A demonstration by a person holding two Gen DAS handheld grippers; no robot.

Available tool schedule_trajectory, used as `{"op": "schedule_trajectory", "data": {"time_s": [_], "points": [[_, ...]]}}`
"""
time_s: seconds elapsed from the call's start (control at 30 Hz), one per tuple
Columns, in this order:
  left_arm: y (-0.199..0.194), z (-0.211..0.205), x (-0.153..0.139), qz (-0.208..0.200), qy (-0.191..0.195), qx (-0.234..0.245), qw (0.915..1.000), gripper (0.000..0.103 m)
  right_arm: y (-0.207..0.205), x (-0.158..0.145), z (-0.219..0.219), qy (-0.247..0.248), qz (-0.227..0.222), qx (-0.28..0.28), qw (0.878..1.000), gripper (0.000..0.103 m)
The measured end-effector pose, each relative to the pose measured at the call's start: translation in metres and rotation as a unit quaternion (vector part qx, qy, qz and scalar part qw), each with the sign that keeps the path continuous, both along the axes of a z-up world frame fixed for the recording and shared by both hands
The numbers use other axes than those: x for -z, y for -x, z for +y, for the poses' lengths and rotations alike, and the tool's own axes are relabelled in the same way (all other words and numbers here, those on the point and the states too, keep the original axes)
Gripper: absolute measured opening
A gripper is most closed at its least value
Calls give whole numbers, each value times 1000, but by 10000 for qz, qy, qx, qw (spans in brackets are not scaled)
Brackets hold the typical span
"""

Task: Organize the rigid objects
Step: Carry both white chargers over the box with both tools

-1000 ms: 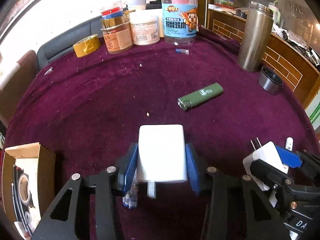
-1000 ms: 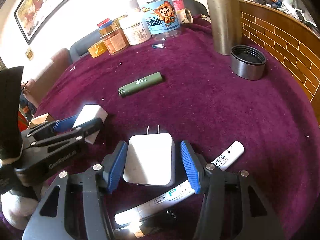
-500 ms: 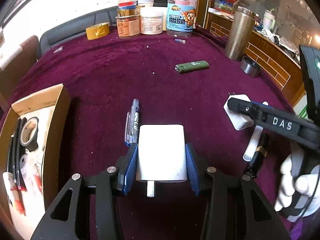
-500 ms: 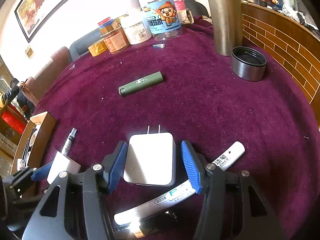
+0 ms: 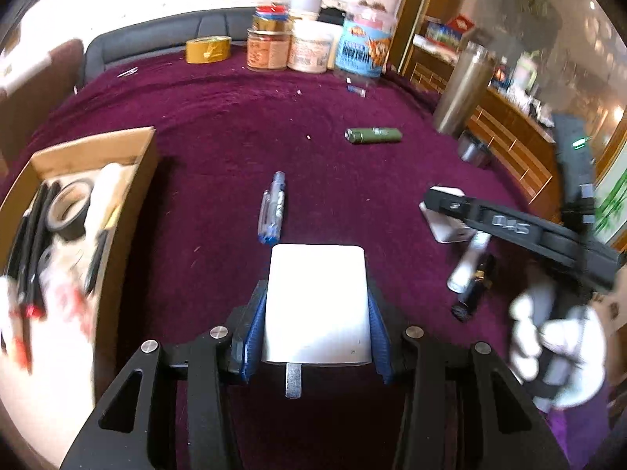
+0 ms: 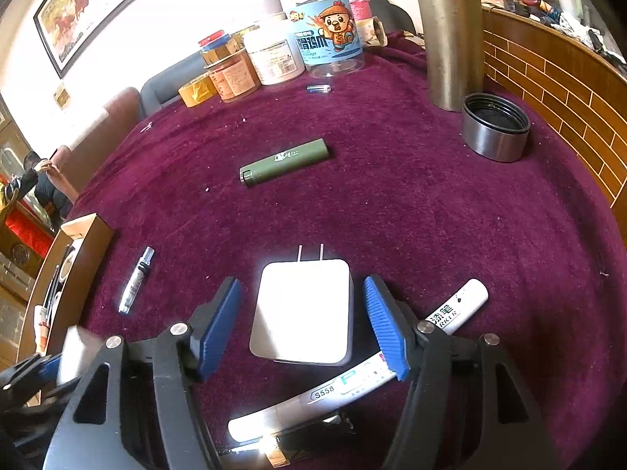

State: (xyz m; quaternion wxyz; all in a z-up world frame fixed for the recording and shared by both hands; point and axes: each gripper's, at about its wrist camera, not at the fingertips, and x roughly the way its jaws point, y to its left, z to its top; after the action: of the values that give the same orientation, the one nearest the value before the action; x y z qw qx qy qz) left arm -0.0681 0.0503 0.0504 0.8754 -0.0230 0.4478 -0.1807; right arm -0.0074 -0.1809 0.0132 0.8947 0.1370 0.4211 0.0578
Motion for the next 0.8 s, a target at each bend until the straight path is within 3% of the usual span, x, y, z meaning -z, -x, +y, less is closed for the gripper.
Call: {"op": "schedule_trajectory", "data": {"time_s": [0.13, 0.17, 0.23, 0.4, 0.6, 0.8], "points": [[25, 33, -24, -208, 377, -168, 9989, 40, -2, -1, 14, 539, 132, -85, 9984, 63], [31, 43, -29, -262, 445, -238, 9984, 40, -1, -1, 20, 803, 168, -93, 9966, 49], [41, 67, -39, -368, 531, -433, 9970, 40, 1, -2, 26, 1078, 205, -102, 9939, 45], [57, 134, -45, -531, 478, -1122, 9911, 40, 10, -7, 20, 603, 326, -202, 9974, 43], [61, 211, -27, -328, 343, -2072, 9772, 41, 24, -25, 41, 311, 177, -472, 9982, 43], [56, 247, -5, -79, 120, -2411, 9704, 41, 33, -49, 87, 105, -21, -1022, 9947, 43]]}}
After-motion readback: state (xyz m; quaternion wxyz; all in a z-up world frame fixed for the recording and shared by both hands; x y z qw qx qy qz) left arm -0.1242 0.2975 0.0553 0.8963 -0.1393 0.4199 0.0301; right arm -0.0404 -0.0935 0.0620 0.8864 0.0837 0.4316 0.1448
